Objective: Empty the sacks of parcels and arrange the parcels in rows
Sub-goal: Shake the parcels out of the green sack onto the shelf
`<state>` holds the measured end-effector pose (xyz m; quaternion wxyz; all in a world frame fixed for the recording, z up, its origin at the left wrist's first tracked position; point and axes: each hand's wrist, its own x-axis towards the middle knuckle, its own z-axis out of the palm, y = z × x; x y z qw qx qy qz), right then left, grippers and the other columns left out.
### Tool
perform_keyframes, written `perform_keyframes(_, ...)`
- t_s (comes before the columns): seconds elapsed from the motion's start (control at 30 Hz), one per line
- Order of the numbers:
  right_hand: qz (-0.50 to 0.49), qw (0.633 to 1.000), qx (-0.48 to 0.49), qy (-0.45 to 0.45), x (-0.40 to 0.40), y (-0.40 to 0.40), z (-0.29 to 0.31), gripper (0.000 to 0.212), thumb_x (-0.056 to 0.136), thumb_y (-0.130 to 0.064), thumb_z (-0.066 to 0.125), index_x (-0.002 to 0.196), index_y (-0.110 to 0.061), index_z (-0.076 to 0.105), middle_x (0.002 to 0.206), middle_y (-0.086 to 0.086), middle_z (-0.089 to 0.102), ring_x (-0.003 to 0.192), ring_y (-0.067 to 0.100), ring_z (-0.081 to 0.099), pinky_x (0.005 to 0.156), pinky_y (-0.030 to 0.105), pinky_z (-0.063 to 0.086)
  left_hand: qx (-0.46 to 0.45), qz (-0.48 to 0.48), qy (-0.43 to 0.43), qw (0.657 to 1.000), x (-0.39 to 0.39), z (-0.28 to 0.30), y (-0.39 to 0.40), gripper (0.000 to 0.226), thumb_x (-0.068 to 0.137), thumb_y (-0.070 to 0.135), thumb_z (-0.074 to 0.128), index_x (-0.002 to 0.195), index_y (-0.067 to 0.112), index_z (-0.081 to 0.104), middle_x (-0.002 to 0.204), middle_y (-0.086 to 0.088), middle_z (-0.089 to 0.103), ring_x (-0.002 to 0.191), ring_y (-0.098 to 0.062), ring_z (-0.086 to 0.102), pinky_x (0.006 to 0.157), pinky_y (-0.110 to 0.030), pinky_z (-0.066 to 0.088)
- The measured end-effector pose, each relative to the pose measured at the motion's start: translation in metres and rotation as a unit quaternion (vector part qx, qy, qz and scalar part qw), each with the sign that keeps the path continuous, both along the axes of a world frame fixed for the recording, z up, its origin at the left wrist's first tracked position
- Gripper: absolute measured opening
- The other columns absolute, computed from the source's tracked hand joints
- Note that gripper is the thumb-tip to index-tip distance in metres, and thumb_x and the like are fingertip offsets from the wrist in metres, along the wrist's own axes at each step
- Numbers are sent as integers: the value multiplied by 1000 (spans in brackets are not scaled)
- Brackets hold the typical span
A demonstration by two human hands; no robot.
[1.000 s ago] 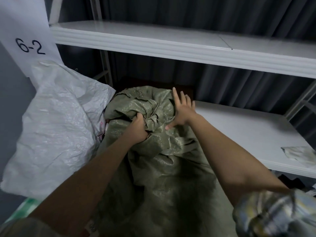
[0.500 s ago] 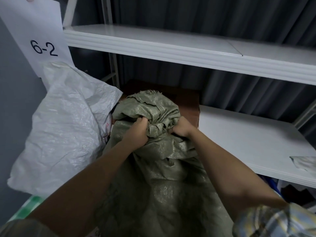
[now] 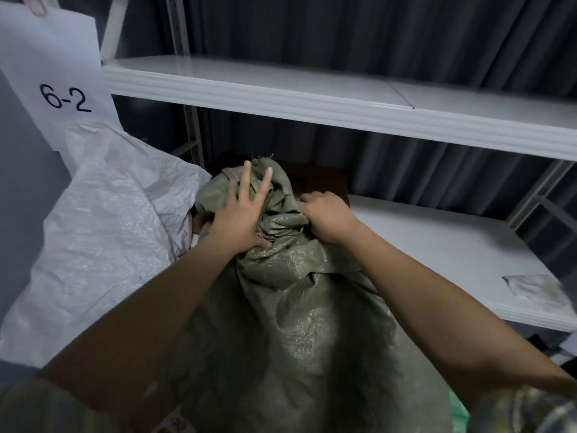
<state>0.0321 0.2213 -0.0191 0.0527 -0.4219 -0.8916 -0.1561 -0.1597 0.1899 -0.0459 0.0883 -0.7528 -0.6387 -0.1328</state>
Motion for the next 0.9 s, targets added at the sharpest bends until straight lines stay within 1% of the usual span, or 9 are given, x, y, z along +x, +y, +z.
perform_keyframes(0.03,13,1000,14,8,0,-2,3,34,93,-15,50,126,-16,54,116,7,59,112,29,54,83,36,37,-37,-29,-22,999,1,3,0,146,58,53,85,139,38,-36,158,-11,-22,126,-39,46,91,-49,50)
perform_keyframes(0.1,24,996,19,89,-1,-5,7,31,88,-10,53,119,-12,58,110,10,62,107,32,56,77,37,39,-66,-64,-50,995,9,2,0,135,63,51,83,147,37,-22,157,-11,5,108,-32,58,81,-40,51)
perform_keyframes(0.2,15,968,15,250,-2,-15,11,28,79,2,54,104,-8,62,96,14,65,95,35,58,67,36,37,-88,-57,-182,978,27,-7,0,97,74,49,75,151,26,20,140,-10,34,115,-34,53,94,-44,46)
perform_keyframes(0.33,27,932,-47,358,9,-30,14,25,74,6,57,91,-12,60,87,7,66,86,28,60,63,33,36,-69,-47,-270,959,47,-8,3,53,84,39,65,129,12,52,128,-12,43,109,-34,55,93,-46,45)
perform_keyframes(0.47,19,873,-210,439,35,-33,19,43,71,2,66,103,-18,45,99,1,55,79,14,51,72,34,44,-44,-71,-315,946,54,-12,5,32,87,34,61,110,12,62,114,-8,47,96,-30,59,86,-41,48)
perform_keyframes(0.53,4,849,-289,442,49,-32,18,57,74,-1,71,118,-18,40,110,2,52,87,13,53,80,31,47,-27,-86,-356,930,56,-10,5,26,87,30,62,108,15,63,112,-5,46,94,-26,59,87,-39,49)
perform_keyframes(0.63,-18,831,-386,400,69,-24,16,89,72,-12,81,142,-27,27,138,1,45,122,16,50,108,37,41,-8,-108,-365,925,59,-4,8,33,88,26,64,120,18,62,115,-3,45,98,-22,58,90,-35,48)
perform_keyframes(0.8,-152,897,-346,230,94,-9,0,151,41,-60,90,151,-41,-12,162,-3,8,148,21,11,120,48,16,-1,-179,-379,908,65,0,5,35,85,16,69,120,14,62,109,0,42,98,-15,54,96,-29,45)
perform_keyframes(0.9,-129,867,-380,294,82,-12,-24,154,45,-43,96,153,-31,-13,157,-5,22,144,14,22,120,37,20,-34,-229,-386,893,67,-2,1,39,83,10,71,120,14,62,111,-1,44,103,-11,51,99,-20,39)
